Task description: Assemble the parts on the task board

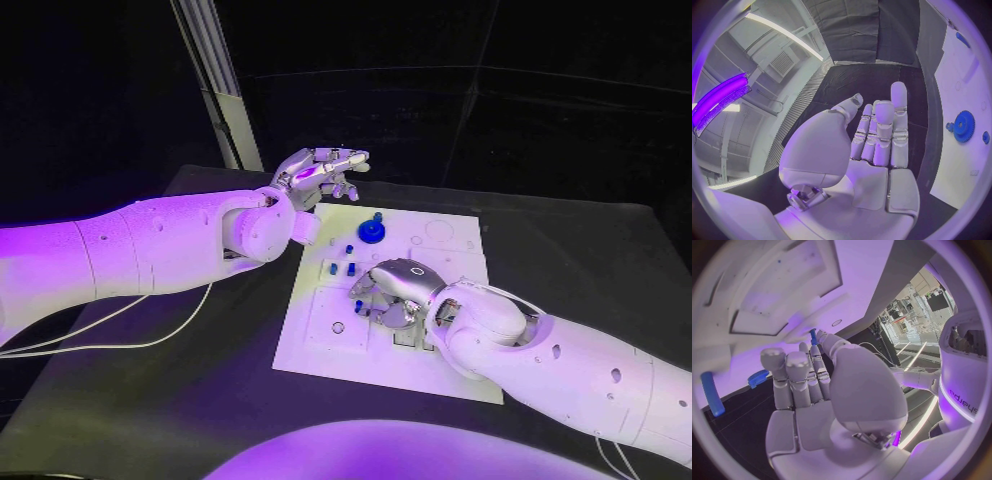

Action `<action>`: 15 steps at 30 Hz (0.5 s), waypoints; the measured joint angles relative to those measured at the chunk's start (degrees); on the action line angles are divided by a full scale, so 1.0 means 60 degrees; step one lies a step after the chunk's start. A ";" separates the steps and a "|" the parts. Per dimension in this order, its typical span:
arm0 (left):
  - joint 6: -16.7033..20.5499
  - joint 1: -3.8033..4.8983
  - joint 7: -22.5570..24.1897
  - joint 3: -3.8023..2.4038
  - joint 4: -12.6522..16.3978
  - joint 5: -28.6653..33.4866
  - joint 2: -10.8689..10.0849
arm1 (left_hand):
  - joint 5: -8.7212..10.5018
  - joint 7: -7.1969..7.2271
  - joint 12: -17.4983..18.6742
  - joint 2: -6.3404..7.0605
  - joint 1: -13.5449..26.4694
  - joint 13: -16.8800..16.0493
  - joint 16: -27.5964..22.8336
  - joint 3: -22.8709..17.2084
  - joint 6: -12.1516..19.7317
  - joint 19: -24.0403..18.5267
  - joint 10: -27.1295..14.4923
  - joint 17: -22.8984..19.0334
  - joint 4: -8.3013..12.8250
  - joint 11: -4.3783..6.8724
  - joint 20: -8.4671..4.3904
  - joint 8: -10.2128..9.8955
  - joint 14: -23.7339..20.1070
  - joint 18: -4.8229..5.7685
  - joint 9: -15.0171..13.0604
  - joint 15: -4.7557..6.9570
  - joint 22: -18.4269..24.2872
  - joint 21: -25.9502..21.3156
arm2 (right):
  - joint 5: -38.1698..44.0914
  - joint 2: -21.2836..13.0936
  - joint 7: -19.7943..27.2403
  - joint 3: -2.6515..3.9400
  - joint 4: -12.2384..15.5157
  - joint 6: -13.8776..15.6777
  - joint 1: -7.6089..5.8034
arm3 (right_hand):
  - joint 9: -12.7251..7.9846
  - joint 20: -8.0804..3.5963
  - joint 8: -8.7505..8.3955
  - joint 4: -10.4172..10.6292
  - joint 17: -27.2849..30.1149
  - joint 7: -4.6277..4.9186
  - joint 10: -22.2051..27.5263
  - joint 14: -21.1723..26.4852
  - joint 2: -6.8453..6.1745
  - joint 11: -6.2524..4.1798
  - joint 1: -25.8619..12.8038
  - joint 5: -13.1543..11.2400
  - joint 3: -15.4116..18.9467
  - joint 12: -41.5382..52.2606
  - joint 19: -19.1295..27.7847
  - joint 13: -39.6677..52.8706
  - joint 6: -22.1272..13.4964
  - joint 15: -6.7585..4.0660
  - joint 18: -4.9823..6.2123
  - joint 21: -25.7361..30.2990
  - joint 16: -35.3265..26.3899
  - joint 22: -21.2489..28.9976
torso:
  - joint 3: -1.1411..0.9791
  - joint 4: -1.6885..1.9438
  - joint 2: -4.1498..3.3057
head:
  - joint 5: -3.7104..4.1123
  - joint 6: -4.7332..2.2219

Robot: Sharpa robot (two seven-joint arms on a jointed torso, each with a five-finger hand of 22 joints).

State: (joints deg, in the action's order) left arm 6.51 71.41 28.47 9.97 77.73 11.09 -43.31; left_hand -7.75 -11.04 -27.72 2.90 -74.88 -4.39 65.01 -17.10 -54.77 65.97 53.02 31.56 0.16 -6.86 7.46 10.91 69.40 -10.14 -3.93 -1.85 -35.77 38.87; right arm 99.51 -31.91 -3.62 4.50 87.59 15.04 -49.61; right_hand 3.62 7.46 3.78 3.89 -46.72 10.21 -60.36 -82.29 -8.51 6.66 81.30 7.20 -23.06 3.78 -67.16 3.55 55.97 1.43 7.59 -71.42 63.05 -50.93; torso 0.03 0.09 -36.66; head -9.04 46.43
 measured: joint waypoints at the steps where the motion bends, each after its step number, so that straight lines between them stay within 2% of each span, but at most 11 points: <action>1: -0.0001 0.0000 0.0000 0.0000 -0.0001 -0.0005 0.0001 | 0.0000 0.0000 0.0000 0.0000 0.0000 0.0000 0.0000 0.0000 0.0000 0.0000 0.0000 0.0000 0.0000 0.0000 0.0000 0.0000 0.0000 0.0000 0.0000 0.0000 0.0000 0.0000 | -0.0027 -0.0001 0.0023 0.0000 0.0000 0.0028 0.0000 | 0.0000 0.0000 0.0000 0.0000 0.0004 0.0000 -0.0001 0.0000 0.0000 -0.0001 0.0000 0.0000 0.0000 0.0004 0.0000 0.0000 0.0000 0.0000 0.0000 0.0001 0.0000 0.0012 | 0.0000 0.0000 0.0000 | 0.0002 0.0000; 10: -0.0005 0.0000 -0.0001 0.0000 -0.0012 -0.0049 0.0000 | 0.0000 0.0000 0.0000 0.0000 0.0000 0.0008 0.0000 -0.0026 0.0000 0.0000 -0.0034 -0.0030 0.0026 -0.0034 0.0000 0.0041 0.0000 0.0000 0.0000 0.0000 0.0014 0.0000 | -0.0263 -0.0118 0.0216 0.0000 0.0114 0.0322 0.0000 | 0.0048 -0.0033 0.0000 -0.0026 -0.0226 -0.0008 -0.0196 -0.0038 0.0114 -0.0053 -0.0106 0.0000 0.0026 0.0240 -0.0141 0.0031 0.0007 -0.0037 0.0000 -0.0009 0.0128 -0.0218 | 0.0000 0.0000 -0.0001 | 0.0015 -0.0013; 15: -0.0007 0.0000 -0.0001 0.0000 -0.0022 -0.0063 -0.0005 | 0.0000 0.0000 0.0000 0.0000 0.0000 0.0008 0.0000 -0.0026 0.0000 0.0000 -0.0034 -0.0030 0.0026 -0.0034 0.0000 0.0041 0.0000 0.0000 0.0000 0.0000 0.0013 0.0000 | -0.0376 -0.0220 0.0283 0.0000 0.0249 0.0434 0.0000 | 0.0076 -0.0032 0.0061 -0.0053 -0.0450 -0.0005 -0.0422 -0.0126 0.0116 -0.0067 -0.0108 0.0000 0.0053 0.0360 -0.0317 0.0030 0.0205 -0.0052 -0.0001 -0.0164 0.0338 -0.0464 | -0.0001 0.0000 -0.0003 | 0.0017 -0.0014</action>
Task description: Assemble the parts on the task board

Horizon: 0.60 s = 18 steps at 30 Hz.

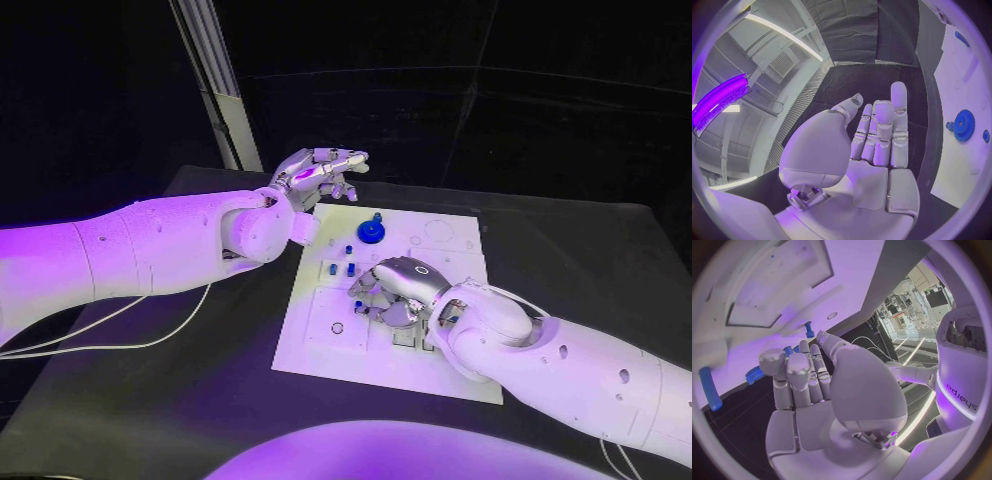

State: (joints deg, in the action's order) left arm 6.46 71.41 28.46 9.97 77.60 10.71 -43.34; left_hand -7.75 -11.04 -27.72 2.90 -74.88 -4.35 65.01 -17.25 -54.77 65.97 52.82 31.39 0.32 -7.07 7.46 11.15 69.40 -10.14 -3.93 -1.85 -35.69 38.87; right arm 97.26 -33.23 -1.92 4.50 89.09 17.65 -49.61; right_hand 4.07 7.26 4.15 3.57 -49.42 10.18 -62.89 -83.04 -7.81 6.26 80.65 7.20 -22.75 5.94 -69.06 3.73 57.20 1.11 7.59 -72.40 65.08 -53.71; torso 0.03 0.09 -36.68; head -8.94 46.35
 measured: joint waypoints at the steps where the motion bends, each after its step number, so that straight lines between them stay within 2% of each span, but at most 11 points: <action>1: 0.0000 0.0000 0.0000 0.0000 -0.0001 -0.0002 0.0000 | 0.0000 0.0000 0.0000 0.0000 0.0000 0.0000 0.0000 0.0000 0.0000 0.0000 0.0000 0.0000 0.0000 0.0000 0.0000 0.0000 0.0000 0.0000 0.0000 0.0000 0.0000 0.0000 | -0.0016 -0.0013 0.0007 0.0000 0.0023 0.0002 0.0000 | 0.0006 -0.0013 0.0000 0.0001 -0.0042 0.0005 -0.0051 0.0000 0.0000 -0.0022 0.0000 0.0000 -0.0001 0.0003 -0.0061 0.0000 0.0074 0.0000 0.0000 -0.0029 0.0032 -0.0055 | 0.0000 0.0000 0.0000 | 0.0002 0.0000; 18: -0.0001 -0.0001 -0.0004 0.0000 -0.0020 -0.0023 -0.0010 | 0.0000 0.0000 0.0000 0.0000 0.0000 -0.0001 0.0000 0.0000 0.0000 0.0000 0.0001 0.0001 0.0000 0.0000 0.0000 -0.0001 0.0000 0.0000 0.0000 0.0000 -0.0001 0.0000 | -0.0165 -0.0095 -0.0014 0.0000 0.0104 -0.0362 0.0000 | 0.0009 -0.0035 0.0000 0.0000 -0.0136 0.0001 -0.0132 -0.0032 0.0037 -0.0037 -0.0037 0.0000 -0.0002 0.0043 -0.0165 -0.0001 0.0170 -0.0032 0.0000 -0.0090 0.0107 -0.0198 | 0.0004 0.0001 0.0000 | 0.0020 0.0024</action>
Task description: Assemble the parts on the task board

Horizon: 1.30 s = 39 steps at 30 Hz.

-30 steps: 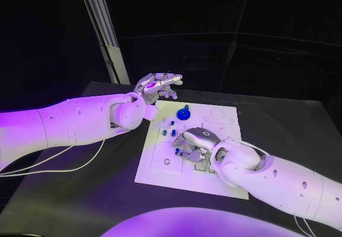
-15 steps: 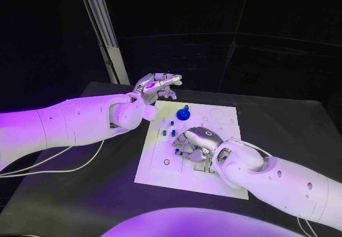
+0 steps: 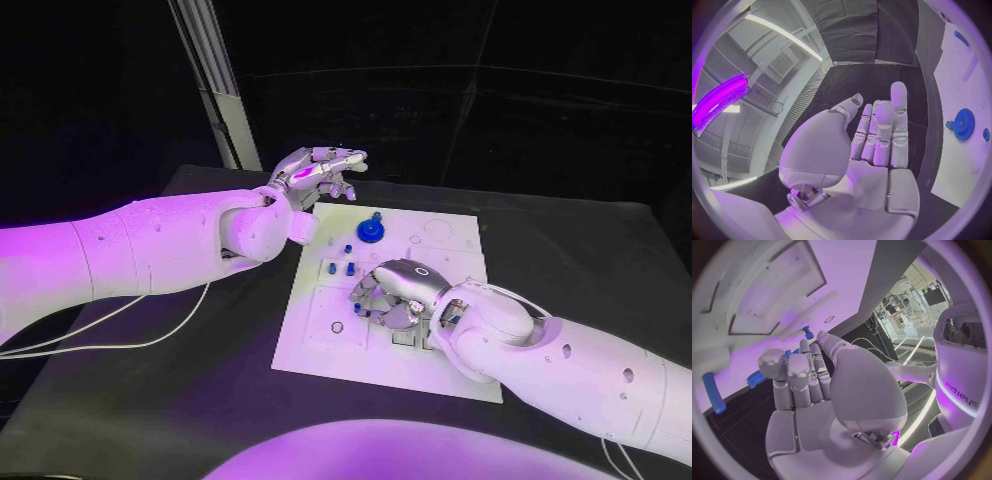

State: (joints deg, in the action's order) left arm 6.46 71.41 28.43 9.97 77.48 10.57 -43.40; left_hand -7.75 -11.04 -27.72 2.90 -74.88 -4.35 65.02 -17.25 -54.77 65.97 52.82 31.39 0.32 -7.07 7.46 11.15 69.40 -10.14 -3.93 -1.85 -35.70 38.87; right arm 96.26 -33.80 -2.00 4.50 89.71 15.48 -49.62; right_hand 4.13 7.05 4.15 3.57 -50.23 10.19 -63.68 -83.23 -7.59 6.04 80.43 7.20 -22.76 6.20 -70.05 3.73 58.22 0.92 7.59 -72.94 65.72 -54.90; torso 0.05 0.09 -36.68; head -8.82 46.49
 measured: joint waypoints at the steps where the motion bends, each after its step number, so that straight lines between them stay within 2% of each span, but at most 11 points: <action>1: 0.0000 0.0000 0.0000 0.0000 0.0000 0.0000 -0.0001 | 0.0000 0.0000 0.0000 0.0000 0.0000 0.0000 0.0000 0.0000 0.0000 0.0000 0.0000 0.0000 0.0000 0.0000 0.0000 0.0000 0.0000 0.0000 0.0000 0.0000 0.0000 0.0000 | -0.0002 0.0000 -0.0003 0.0000 0.0000 -0.0022 0.0000 | 0.0000 0.0000 0.0000 0.0000 0.0000 0.0000 0.0000 0.0000 0.0000 0.0000 0.0000 0.0000 0.0000 0.0000 0.0000 0.0000 0.0000 0.0000 -0.0001 0.0000 0.0000 0.0000 | 0.0001 0.0000 0.0000 | 0.0001 0.0001; 5: 0.0000 0.0000 -0.0002 0.0000 0.0000 -0.0003 -0.0005 | 0.0000 0.0000 0.0000 0.0000 0.0000 0.0000 0.0000 0.0000 0.0000 0.0000 0.0000 -0.0017 0.0000 0.0000 0.0000 0.0000 -0.0034 0.0000 0.0000 -0.0034 0.0009 0.0000 | -0.0011 -0.0001 -0.0015 0.0000 -0.0008 -0.0110 0.0000 | 0.0000 0.0000 0.0000 0.0000 0.0001 -0.0034 -0.0035 0.0000 0.0000 0.0036 0.0000 0.0000 0.0000 0.0000 0.0000 0.0000 0.0034 0.0000 -0.0001 0.0000 0.0000 0.0001 | 0.0002 0.0004 -0.0001 | 0.0001 0.0001; 9: 0.0000 0.0000 -0.0004 0.0000 -0.0003 -0.0004 -0.0006 | 0.0000 0.0000 0.0000 0.0000 0.0000 -0.0001 0.0000 0.0000 0.0000 0.0000 0.0000 -0.0017 0.0000 0.0000 0.0000 0.0000 -0.0034 0.0001 0.0000 -0.0034 0.0009 0.0000 | -0.0017 0.0001 -0.0029 0.0000 -0.0009 -0.0170 0.0000 | -0.0001 0.0000 0.0000 0.0000 0.0001 -0.0034 -0.0068 0.0000 0.0000 0.0001 0.0000 0.0000 0.0000 0.0000 0.0000 0.0000 0.0033 0.0000 -0.0001 0.0000 0.0000 0.0001 | 0.0003 0.0006 -0.0002 | 0.0001 0.0004; 14: 0.0001 0.0000 -0.0006 0.0000 -0.0005 -0.0006 -0.0010 | 0.0000 0.0000 0.0000 0.0000 0.0000 -0.0001 0.0000 0.0000 0.0000 0.0000 0.0000 -0.0017 0.0000 0.0000 0.0000 0.0000 -0.0034 0.0001 0.0000 -0.0034 0.0009 0.0000 | -0.0017 -0.0010 -0.0056 -0.0001 0.0012 -0.0071 0.0000 | -0.0001 0.0000 0.0000 -0.0041 0.0060 -0.0034 -0.0068 0.0000 0.0000 0.0002 0.0000 0.0047 0.0040 0.0000 0.0000 -0.0004 0.0033 0.0000 -0.0001 0.0000 0.0000 0.0068 | 0.0002 0.0007 -0.0003 | -0.0003 0.0006; 16: 0.0001 0.0000 -0.0006 0.0000 -0.0005 -0.0007 -0.0014 | 0.0000 0.0000 0.0000 0.0000 0.0000 -0.0001 0.0000 0.0000 0.0000 0.0000 0.0000 -0.0017 0.0000 0.0000 0.0000 -0.0001 -0.0034 0.0001 0.0000 -0.0034 0.0008 0.0000 | -0.0016 -0.0033 -0.0070 -0.0001 0.0016 0.0038 0.0000 | -0.0012 0.0000 0.0000 -0.0040 0.0132 -0.0033 -0.0053 0.0001 0.0000 0.0016 0.0000 0.0102 0.0039 0.0000 0.0000 -0.0017 0.0034 0.0000 -0.0001 0.0000 0.0000 0.0132 | 0.0001 0.0007 -0.0003 | -0.0003 0.0002; 21: 0.0001 0.0000 -0.0009 0.0000 -0.0010 -0.0008 -0.0019 | 0.0000 0.0000 0.0000 0.0000 0.0000 -0.0001 0.0000 0.0000 0.0000 0.0000 0.0000 -0.0016 0.0000 0.0000 0.0000 -0.0001 -0.0034 0.0000 0.0000 -0.0034 0.0008 0.0000 | -0.0008 -0.0135 -0.0104 -0.0001 0.0058 0.0559 0.0007 | -0.0053 0.0074 -0.0063 -0.0067 0.0332 0.0143 0.0228 0.0036 0.0000 0.0153 0.0000 0.0158 0.0066 -0.0135 0.0106 -0.0024 -0.0143 0.0036 -0.0001 0.0085 -0.0103 0.0309 | -0.0003 0.0006 -0.0004 | 0.0005 -0.0025; 26: 0.0001 0.0000 -0.0010 0.0000 -0.0024 -0.0011 -0.0021 | 0.0000 0.0000 0.0000 0.0000 0.0000 -0.0001 0.0000 0.0000 0.0000 0.0000 0.0000 -0.0016 0.0000 0.0000 0.0000 -0.0001 -0.0034 0.0000 0.0000 -0.0034 0.0008 0.0000 | -0.0014 -0.0333 -0.0110 0.0002 0.0232 0.1033 0.0010 | -0.0063 0.0084 -0.0063 -0.0093 0.0428 0.0188 0.0347 0.0053 0.0000 0.0205 0.0000 0.0162 0.0092 -0.0184 0.0158 -0.0024 -0.0270 0.0052 -0.0002 0.0112 -0.0139 0.0377 | -0.0004 -0.0005 -0.0001 | 0.0062 -0.0073; 30: 0.0000 0.0000 -0.0011 0.0000 -0.0033 -0.0012 -0.0020 | 0.0000 0.0000 0.0000 0.0000 0.0000 0.0003 0.0000 0.0000 0.0000 0.0000 0.0000 -0.0016 0.0000 0.0000 0.0000 -0.0001 -0.0034 0.0001 0.0000 -0.0034 0.0008 0.0000 | -0.0049 -0.0582 -0.0129 0.0011 0.0482 0.1193 0.0010 | -0.0063 0.0084 -0.0063 -0.0093 0.0426 0.0198 0.0347 0.0053 0.0000 0.0206 0.0001 0.0162 0.0092 -0.0231 0.0158 -0.0023 -0.0280 0.0052 -0.0002 0.0112 -0.0139 0.0375 | -0.0003 -0.0008 0.0008 | 0.0112 -0.0116; 32: -0.0001 0.0000 -0.0012 0.0000 -0.0035 -0.0012 -0.0019 | 0.0000 0.0000 0.0000 0.0000 0.0000 0.0006 0.0000 0.0000 0.0000 0.0000 0.0000 -0.0016 0.0000 0.0000 0.0000 -0.0001 -0.0034 0.0001 0.0000 -0.0034 0.0007 0.0000 | -0.0081 -0.0849 -0.0188 0.0065 0.0699 0.1193 0.0009 | -0.0063 0.0084 -0.0063 -0.0095 0.0409 0.0199 0.0347 0.0053 -0.0003 0.0205 -0.0002 0.0162 0.0094 -0.0231 0.0157 -0.0023 -0.0280 0.0052 -0.0001 0.0112 -0.0139 0.0363 | 0.0001 -0.0008 0.0013 | 0.0144 -0.0140; 35: -0.0003 0.0000 -0.0013 0.0000 -0.0029 -0.0013 -0.0021 | 0.0000 0.0000 0.0000 0.0000 0.0000 0.0006 0.0000 0.0000 0.0000 0.0000 0.0000 -0.0016 0.0000 0.0000 0.0000 -0.0001 -0.0034 0.0001 0.0000 -0.0034 0.0007 0.0000 | -0.0111 -0.1273 -0.0355 0.0229 0.0915 0.1113 -0.0065 | -0.0062 0.0084 -0.0063 -0.0133 0.0400 0.0167 0.0404 0.0018 -0.0063 0.0194 -0.0063 0.0162 0.0131 -0.0231 0.0157 -0.0023 -0.0312 0.0087 -0.0002 0.0112 -0.0139 0.0360 | 0.0008 -0.0008 0.0017 | 0.0189 -0.0176; 39: -0.0005 0.0000 -0.0016 0.0001 -0.0015 -0.0014 -0.0038 | 0.0000 -0.0008 0.0000 0.0000 0.0000 0.0006 0.0000 0.0000 0.0008 0.0000 0.0000 -0.0016 0.0000 0.0000 0.0000 -0.0001 -0.0034 0.0002 0.0000 -0.0034 0.0007 0.0000 | -0.0092 -0.1814 -0.0728 0.0538 0.1123 0.0814 -0.0210 | -0.0062 0.0120 -0.0063 -0.0094 0.0445 0.0137 0.0605 0.0052 -0.0205 0.0185 -0.0205 -0.0043 0.0440 -0.0261 0.0193 -0.0023 -0.0435 0.0121 -0.0002 0.0178 -0.0139 0.0403 | 0.0017 -0.0008 0.0018 | 0.0255 -0.0237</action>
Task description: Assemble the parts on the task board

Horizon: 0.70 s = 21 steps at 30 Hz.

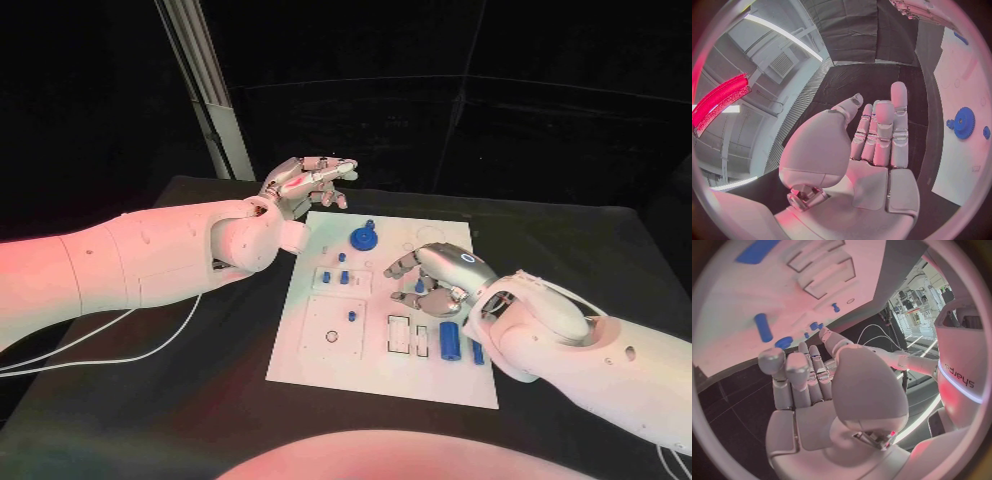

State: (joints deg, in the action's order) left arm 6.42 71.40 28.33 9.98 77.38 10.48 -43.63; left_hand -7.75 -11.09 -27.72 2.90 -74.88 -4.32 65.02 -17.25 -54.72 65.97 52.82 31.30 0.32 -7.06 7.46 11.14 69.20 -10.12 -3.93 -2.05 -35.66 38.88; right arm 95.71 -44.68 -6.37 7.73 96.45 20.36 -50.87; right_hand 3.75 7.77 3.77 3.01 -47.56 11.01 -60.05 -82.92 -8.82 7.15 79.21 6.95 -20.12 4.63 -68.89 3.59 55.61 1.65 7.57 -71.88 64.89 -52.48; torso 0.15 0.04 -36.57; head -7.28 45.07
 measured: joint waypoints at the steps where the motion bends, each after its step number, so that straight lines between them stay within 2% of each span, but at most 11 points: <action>1: 0.0000 0.0000 0.0000 0.0000 0.0002 0.0000 -0.0004 | 0.0000 -0.0020 0.0000 0.0000 0.0000 0.0000 0.0000 0.0000 0.0020 0.0000 0.0000 -0.0006 0.0000 0.0000 0.0000 0.0000 0.0000 0.0000 0.0000 0.0000 0.0005 0.0000 | 0.0017 -0.0114 -0.0102 0.0039 0.0030 -0.0086 -0.0035 | 0.0000 0.0000 0.0000 0.0007 0.0025 -0.0029 0.0048 0.0000 -0.0022 0.0001 -0.0022 -0.0065 0.0095 -0.0007 0.0000 0.0000 -0.0041 0.0000 0.0000 0.0000 0.0000 0.0020 | 0.0000 0.0000 0.0000 | 0.0013 -0.0014; 8: -0.0001 0.0000 -0.0002 0.0001 0.0004 -0.0001 -0.0014 | 0.0000 -0.0028 0.0000 0.0000 0.0000 -0.0001 0.0000 0.0000 0.0028 0.0000 0.0000 -0.0012 0.0000 0.0000 0.0000 0.0000 0.0000 0.0000 0.0000 0.0000 0.0011 0.0000 | 0.0279 -0.0529 -0.0775 0.0155 0.0086 -0.0676 -0.0174 | 0.0001 0.0036 0.0000 0.0075 0.0196 -0.0081 0.0635 0.0000 -0.0018 0.0018 -0.0018 -0.0126 0.0946 -0.0034 0.0134 0.0005 -0.0502 0.0000 0.0000 0.0150 -0.0053 0.0241 | -0.0005 0.0000 -0.0008 | 0.0069 -0.0083; 10: -0.0003 0.0000 -0.0002 0.0001 0.0003 -0.0001 -0.0009 | 0.0000 -0.0028 0.0000 0.0000 0.0000 -0.0001 0.0000 0.0000 0.0028 0.0000 0.0000 -0.0011 0.0000 0.0000 0.0000 0.0000 0.0000 0.0000 0.0000 0.0000 0.0011 0.0000 | 0.0370 -0.0539 -0.0899 0.0164 0.0056 -0.0786 -0.0192 | 0.0001 0.0036 0.0000 0.0100 0.0228 -0.0100 0.0729 0.0000 0.0072 0.0018 0.0072 -0.0126 0.1119 -0.0034 0.0134 0.0005 -0.0522 0.0000 0.0001 0.0189 -0.0053 0.0286 | -0.0010 0.0000 -0.0012 | 0.0099 -0.0105; 13: -0.0006 0.0000 -0.0003 0.0001 0.0000 -0.0002 -0.0002 | 0.0000 -0.0028 0.0000 0.0000 0.0000 -0.0001 0.0000 0.0000 0.0028 0.0000 0.0000 -0.0011 0.0000 0.0000 0.0000 0.0000 0.0000 0.0001 0.0000 0.0000 0.0011 0.0000 | 0.0485 -0.0531 -0.1029 0.0168 -0.0005 -0.0943 -0.0201 | 0.0001 0.0036 0.0000 0.0125 0.0238 -0.0101 0.0731 0.0000 0.0094 0.0019 0.0094 -0.0126 0.1147 -0.0034 0.0134 0.0005 -0.0522 -0.0001 0.0000 0.0191 -0.0053 0.0295 | -0.0014 0.0016 -0.0016 | 0.0123 -0.0125; 16: -0.0008 0.0000 -0.0004 0.0001 -0.0006 -0.0002 -0.0001 | 0.0000 -0.0028 0.0000 0.0000 0.0000 -0.0002 0.0000 0.0000 0.0028 0.0000 0.0000 -0.0011 0.0000 0.0000 0.0000 0.0000 0.0000 0.0000 0.0000 0.0000 0.0010 0.0000 | 0.0567 -0.0502 -0.1122 0.0173 -0.0058 -0.1096 -0.0211 | 0.0011 0.0036 0.0000 0.0142 0.0258 -0.0100 0.0731 0.0000 0.0215 0.0020 0.0215 -0.0163 0.1268 0.0046 0.0134 0.0020 -0.0521 -0.0001 0.0001 0.0191 -0.0053 0.0282 | -0.0014 0.0026 -0.0020 | 0.0127 -0.0133; 21: -0.0011 0.0000 -0.0006 0.0002 -0.0017 -0.0003 0.0008 | 0.0000 -0.0028 0.0000 0.0000 0.0000 -0.0002 0.0000 0.0000 0.0028 0.0000 0.0000 -0.0011 0.0000 0.0000 0.0000 0.0000 0.0000 0.0000 0.0000 0.0000 0.0010 0.0000 | 0.0674 -0.0411 -0.1229 0.0177 -0.0155 -0.1370 -0.0217 | 0.0028 0.0027 0.0000 0.0166 0.0331 -0.0234 0.0463 0.0000 0.0440 -0.0096 0.0440 -0.0163 0.1292 0.0307 0.0124 0.0033 -0.0381 -0.0001 0.0001 0.0191 -0.0053 0.0181 | -0.0013 0.0028 -0.0028 | 0.0118 -0.0134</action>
State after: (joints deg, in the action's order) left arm 6.36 71.40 28.30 9.99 77.28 10.47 -43.59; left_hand -7.75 -11.25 -27.72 2.90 -74.88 -4.33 65.02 -17.25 -54.55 65.97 52.82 31.23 0.32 -7.06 7.46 11.14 69.20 -10.12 -3.93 -2.05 -35.60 38.88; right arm 99.76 -47.15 -13.75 8.79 95.52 12.14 -52.18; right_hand 3.92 7.93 3.77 4.00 -45.58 9.61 -57.27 -82.92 -6.18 6.57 81.85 5.97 -12.37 6.47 -68.15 3.79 53.33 1.64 7.58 -70.73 64.57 -51.39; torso 0.08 0.21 -36.74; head -6.58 44.27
